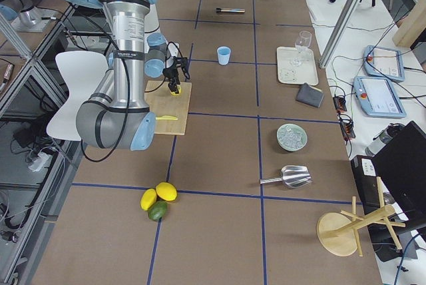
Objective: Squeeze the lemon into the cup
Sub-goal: 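Lower the right gripper onto the lemon slice and close it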
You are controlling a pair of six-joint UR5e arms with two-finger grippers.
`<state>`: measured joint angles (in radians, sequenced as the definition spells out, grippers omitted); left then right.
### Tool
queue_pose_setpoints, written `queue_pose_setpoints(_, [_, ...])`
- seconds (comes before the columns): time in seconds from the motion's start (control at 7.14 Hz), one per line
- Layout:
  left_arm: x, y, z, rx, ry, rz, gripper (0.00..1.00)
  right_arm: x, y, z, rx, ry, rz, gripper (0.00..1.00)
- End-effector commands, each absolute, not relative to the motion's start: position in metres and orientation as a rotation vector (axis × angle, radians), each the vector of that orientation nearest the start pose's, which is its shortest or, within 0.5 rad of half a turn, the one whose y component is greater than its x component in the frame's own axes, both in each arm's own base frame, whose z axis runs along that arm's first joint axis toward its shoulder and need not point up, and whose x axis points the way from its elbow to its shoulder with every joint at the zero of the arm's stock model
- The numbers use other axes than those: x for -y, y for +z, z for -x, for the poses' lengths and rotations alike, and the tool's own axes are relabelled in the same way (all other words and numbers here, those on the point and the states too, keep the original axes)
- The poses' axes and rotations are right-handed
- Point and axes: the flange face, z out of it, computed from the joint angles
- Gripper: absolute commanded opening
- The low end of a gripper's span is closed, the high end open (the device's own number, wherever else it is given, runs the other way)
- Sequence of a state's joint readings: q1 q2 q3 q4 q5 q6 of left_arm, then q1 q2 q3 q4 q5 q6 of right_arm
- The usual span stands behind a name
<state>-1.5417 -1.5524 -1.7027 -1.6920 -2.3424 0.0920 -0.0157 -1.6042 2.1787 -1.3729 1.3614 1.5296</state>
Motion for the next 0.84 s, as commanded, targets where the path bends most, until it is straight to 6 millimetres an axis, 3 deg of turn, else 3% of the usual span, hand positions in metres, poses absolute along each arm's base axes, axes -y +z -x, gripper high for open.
queue_pose_setpoints(0.0, [0.4971,0.5893,0.0494,-0.762,0.205,-0.247,1.0,0.1453,0.3707,0.4557,0.776,0.021,-0.192,0.96])
queue_pose_setpoints(0.7, [0.496,0.5832,0.0497,-0.767,0.207,-0.255,1.0,0.142,0.3748,0.4585,0.768,0.009,-0.167,0.92])
